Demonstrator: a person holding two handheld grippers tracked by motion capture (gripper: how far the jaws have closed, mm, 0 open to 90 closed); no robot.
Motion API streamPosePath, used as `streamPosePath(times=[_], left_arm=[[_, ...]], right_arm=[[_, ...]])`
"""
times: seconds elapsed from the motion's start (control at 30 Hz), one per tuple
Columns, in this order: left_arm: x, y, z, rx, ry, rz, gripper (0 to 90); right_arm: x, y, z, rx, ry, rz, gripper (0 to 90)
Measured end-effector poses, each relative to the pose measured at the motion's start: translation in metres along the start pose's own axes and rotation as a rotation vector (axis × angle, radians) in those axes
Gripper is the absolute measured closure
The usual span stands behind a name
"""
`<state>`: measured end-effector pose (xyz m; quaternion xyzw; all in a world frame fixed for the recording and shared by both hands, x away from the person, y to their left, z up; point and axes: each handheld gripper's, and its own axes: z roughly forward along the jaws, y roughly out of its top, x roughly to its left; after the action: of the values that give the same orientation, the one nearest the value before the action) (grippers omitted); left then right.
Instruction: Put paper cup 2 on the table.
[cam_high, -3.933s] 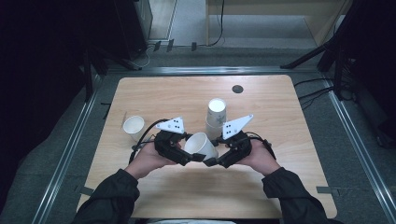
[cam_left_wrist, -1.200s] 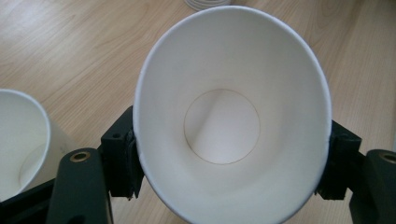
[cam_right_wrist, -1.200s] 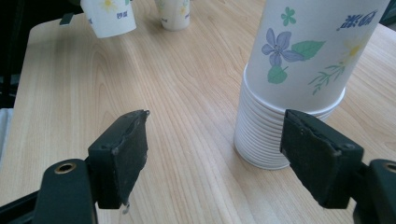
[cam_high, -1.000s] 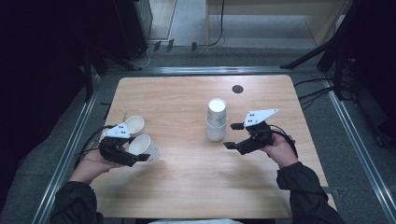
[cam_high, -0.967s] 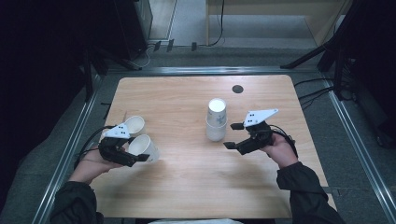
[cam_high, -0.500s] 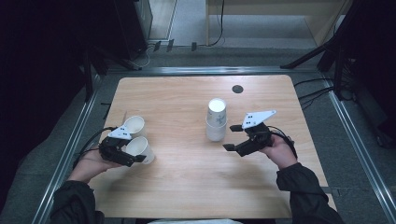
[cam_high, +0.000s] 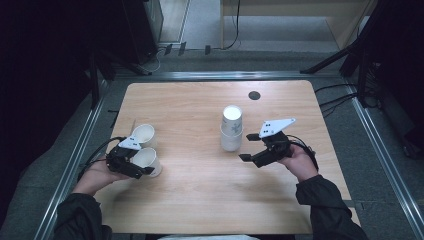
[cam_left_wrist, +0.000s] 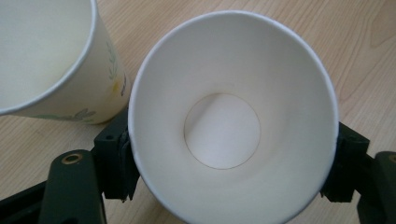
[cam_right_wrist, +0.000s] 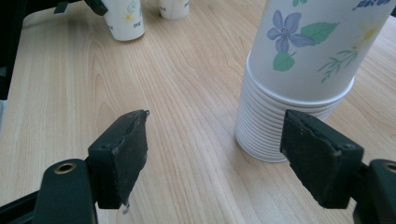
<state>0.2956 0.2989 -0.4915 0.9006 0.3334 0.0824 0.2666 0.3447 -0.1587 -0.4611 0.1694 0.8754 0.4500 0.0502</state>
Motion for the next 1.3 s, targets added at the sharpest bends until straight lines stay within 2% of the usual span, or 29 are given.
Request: streamPosePath(times=[0.17,0.27,0.33,0.57,0.73,0.83,0.93,1.03,1.17,1.23,1.3], left_arm=[[0.0,0.0,0.0,-0.001,0.001,-0.004,22.6],[0.001,0.001,0.001,0.0,-0.022,-0.013,21.2],[0.001,0.002,0.001,0.004,-0.034,-0.023,17.0],[-0.002,0.006,-0.001,0.0,-0.053,-0.025,13.1],[0.0,0.008,-0.006,-0.025,-0.077,-0.052,12.1],[0.001,0.008,-0.013,-0.054,-0.079,-0.066,11.5],[0.001,0.009,-0.017,-0.06,-0.08,-0.082,10.2],[-0.001,0.012,-0.019,-0.06,-0.072,-0.073,9.4],[-0.001,0.018,-0.023,-0.087,-0.079,-0.075,8.9],[-0.002,0.021,-0.024,-0.1,-0.071,-0.062,9.0],[-0.003,0.024,-0.025,-0.106,-0.08,-0.058,9.1]], right_arm=[[0.001,0.0,0.003,0.002,-0.001,-0.009,23.8],[0.002,0.001,0.004,0.004,0.002,-0.013,23.8],[0.002,0.001,0.004,0.006,0.001,-0.014,23.8],[0.004,0.001,0.006,0.014,0.0,-0.019,23.8],[0.005,0.001,0.007,0.016,0.004,-0.027,23.8],[0.005,0.001,0.008,0.019,0.005,-0.03,23.8],[0.005,0.001,0.008,0.023,0.007,-0.028,23.8],[0.005,0.001,0.008,0.024,0.016,-0.027,23.9],[0.007,0.001,0.007,0.028,0.019,-0.035,24.0],[0.008,0.0,0.007,0.032,0.022,-0.032,24.0],[0.008,0.0,0.006,0.032,0.02,-0.031,24.0]])
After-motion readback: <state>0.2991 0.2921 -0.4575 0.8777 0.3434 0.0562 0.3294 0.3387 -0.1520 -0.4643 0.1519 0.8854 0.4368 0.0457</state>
